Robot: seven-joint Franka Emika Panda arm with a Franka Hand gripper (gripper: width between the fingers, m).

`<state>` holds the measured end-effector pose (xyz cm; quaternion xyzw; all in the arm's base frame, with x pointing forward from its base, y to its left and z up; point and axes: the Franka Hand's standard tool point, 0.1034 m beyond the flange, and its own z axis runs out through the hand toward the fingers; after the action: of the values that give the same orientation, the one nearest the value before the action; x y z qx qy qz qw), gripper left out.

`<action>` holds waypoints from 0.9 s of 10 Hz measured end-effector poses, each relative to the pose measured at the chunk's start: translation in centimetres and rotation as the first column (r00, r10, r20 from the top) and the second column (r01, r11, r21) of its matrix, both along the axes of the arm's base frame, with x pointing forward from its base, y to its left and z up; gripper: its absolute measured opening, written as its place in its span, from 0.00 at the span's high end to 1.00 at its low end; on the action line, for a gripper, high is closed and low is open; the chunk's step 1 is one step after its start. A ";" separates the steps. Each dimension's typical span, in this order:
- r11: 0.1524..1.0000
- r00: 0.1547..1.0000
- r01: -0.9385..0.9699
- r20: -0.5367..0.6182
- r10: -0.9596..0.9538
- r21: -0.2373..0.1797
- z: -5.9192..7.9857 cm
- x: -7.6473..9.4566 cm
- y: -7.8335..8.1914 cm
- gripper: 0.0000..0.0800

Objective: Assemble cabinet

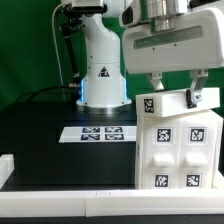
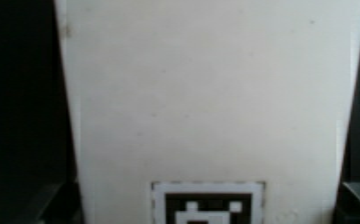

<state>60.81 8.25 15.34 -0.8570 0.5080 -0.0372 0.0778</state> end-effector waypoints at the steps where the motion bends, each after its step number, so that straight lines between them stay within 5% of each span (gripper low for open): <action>1: 0.996 0.996 0.084 -0.010 -0.084 0.016 -0.1 0.0 -0.2 0.30; 9: 0.766 0.777 0.629 -0.144 -0.613 0.129 -0.3 0.0 -0.1 0.30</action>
Offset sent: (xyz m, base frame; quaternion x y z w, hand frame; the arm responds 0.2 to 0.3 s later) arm -0.0063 -0.0094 -0.0074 -0.0254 -0.0029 0.2651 0.9639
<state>60.83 8.14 15.09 -0.6315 0.7672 0.0225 0.1101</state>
